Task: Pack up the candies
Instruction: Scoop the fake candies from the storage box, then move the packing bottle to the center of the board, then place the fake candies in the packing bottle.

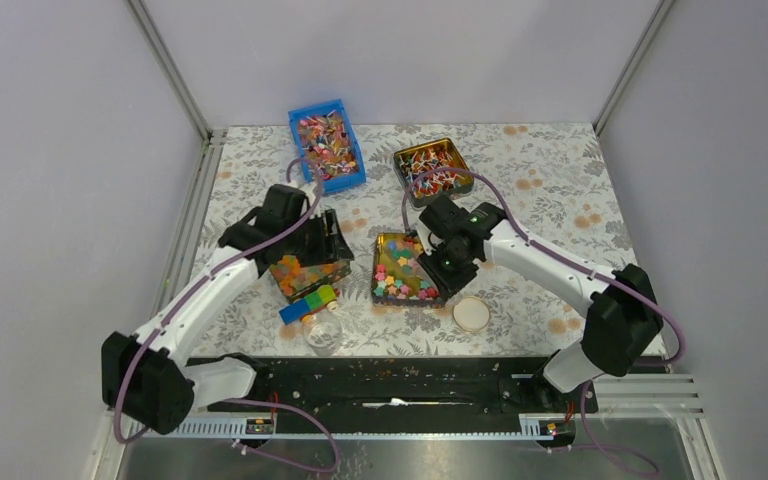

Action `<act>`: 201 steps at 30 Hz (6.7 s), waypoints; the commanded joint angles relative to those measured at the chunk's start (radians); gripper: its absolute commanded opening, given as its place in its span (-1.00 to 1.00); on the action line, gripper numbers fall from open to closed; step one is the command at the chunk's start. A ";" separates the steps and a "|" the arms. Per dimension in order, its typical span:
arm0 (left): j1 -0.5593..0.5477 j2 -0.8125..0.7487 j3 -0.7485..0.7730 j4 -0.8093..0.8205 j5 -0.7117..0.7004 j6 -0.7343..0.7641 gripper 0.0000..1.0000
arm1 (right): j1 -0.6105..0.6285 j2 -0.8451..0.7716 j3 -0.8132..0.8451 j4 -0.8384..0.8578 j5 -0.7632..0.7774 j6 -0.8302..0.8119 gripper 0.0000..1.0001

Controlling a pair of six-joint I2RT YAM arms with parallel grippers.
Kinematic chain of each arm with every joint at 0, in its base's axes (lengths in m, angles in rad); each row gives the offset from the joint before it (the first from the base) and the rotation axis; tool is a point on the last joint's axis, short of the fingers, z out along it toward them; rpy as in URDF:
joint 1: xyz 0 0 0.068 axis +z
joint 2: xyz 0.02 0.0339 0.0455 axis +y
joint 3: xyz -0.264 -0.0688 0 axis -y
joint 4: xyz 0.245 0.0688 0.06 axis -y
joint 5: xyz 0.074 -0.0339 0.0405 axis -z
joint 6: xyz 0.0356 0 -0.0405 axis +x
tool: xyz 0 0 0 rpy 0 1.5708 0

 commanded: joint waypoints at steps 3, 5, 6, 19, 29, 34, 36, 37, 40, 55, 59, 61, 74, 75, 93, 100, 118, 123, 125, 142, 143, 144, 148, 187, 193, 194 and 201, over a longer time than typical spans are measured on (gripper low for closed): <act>0.092 -0.174 -0.032 -0.209 -0.050 0.050 0.11 | 0.000 -0.068 0.035 -0.069 -0.028 -0.035 -1.00; 0.099 -0.212 -0.025 -0.306 -0.110 0.061 0.11 | 0.000 -0.070 0.043 -0.082 -0.036 -0.038 -1.00; 0.099 -0.222 -0.022 -0.359 -0.141 0.060 0.11 | -0.001 -0.072 0.044 -0.085 -0.039 -0.036 -1.00; 0.101 -0.199 -0.170 -0.514 -0.077 0.049 0.04 | -0.001 -0.083 0.043 -0.079 -0.056 -0.030 -1.00; 0.099 -0.085 -0.245 -0.357 -0.009 0.032 -0.33 | -0.001 -0.118 0.039 -0.079 -0.038 -0.019 -1.00; 0.090 -0.031 -0.237 -0.318 -0.002 0.036 -0.65 | -0.002 -0.133 0.037 -0.079 -0.035 -0.010 -1.00; 0.079 -0.016 -0.223 -0.311 -0.008 0.036 -0.73 | -0.001 -0.137 0.039 -0.079 -0.034 -0.006 -1.00; 0.075 -0.009 -0.215 -0.308 -0.013 0.035 -0.76 | 0.000 -0.139 0.040 -0.080 -0.034 -0.006 -1.00; 0.056 0.022 -0.188 -0.293 -0.033 0.030 -0.84 | 0.000 -0.142 0.045 -0.081 -0.034 -0.004 -1.00; -0.065 0.279 0.069 -0.297 -0.175 0.031 -0.94 | 0.000 -0.164 0.058 -0.119 -0.024 0.000 -1.00; -0.088 0.322 0.120 -0.319 -0.216 0.043 -0.80 | 0.000 -0.173 0.056 -0.125 -0.027 0.001 -1.00; -0.093 0.332 0.133 -0.317 -0.219 0.042 -0.67 | 0.000 -0.174 0.058 -0.131 -0.031 -0.001 -1.00; -0.099 0.187 0.125 -0.199 -0.139 0.068 -0.08 | 0.000 -0.145 0.097 -0.173 -0.056 -0.037 -1.00; -0.098 0.167 0.120 -0.192 -0.141 0.067 -0.06 | -0.001 -0.142 0.104 -0.178 -0.057 -0.041 -1.00; -0.012 -0.303 -0.100 -0.046 -0.213 0.046 0.41 | 0.088 -0.063 0.212 -0.256 -0.070 -0.060 -1.00; -0.003 -0.453 -0.171 0.011 -0.251 -0.012 0.72 | 0.152 -0.048 0.219 -0.272 -0.113 -0.054 -1.00; -0.001 -0.488 -0.216 0.035 -0.285 -0.065 0.98 | 0.195 0.051 0.296 -0.367 -0.274 -0.054 -1.00; 0.000 -0.480 -0.218 0.033 -0.312 -0.067 0.98 | 0.195 0.081 0.305 -0.381 -0.301 -0.057 -1.00; -0.001 -0.477 -0.218 0.033 -0.309 -0.066 0.98 | 0.195 0.099 0.314 -0.385 -0.312 -0.056 -1.00; -0.001 -0.488 -0.228 0.016 -0.303 -0.075 0.98 | 0.195 0.239 0.432 -0.471 -0.298 -0.033 -1.00; -0.001 -0.489 -0.229 0.014 -0.302 -0.075 0.98 | 0.195 0.247 0.439 -0.473 -0.300 -0.028 -1.00; -0.001 -0.489 -0.229 0.013 -0.303 -0.076 0.98 | 0.195 0.255 0.446 -0.478 -0.302 -0.026 -1.00; -0.001 -0.491 -0.230 0.007 -0.304 -0.072 0.98 | 0.195 0.284 0.467 -0.497 -0.307 -0.021 -1.00; -0.001 -0.485 -0.227 -0.024 -0.293 -0.063 0.98 | 0.173 0.375 0.545 -0.559 -0.440 0.073 -1.00; -0.001 -0.489 -0.227 -0.030 -0.293 -0.065 0.98 | 0.163 0.373 0.550 -0.565 -0.446 0.083 -1.00; -0.001 -0.490 -0.227 -0.031 -0.293 -0.065 0.98 | 0.163 0.373 0.552 -0.566 -0.446 0.085 -1.00; 0.000 -0.497 -0.227 -0.036 -0.293 -0.067 0.98 | 0.161 0.374 0.553 -0.582 -0.448 0.088 -1.00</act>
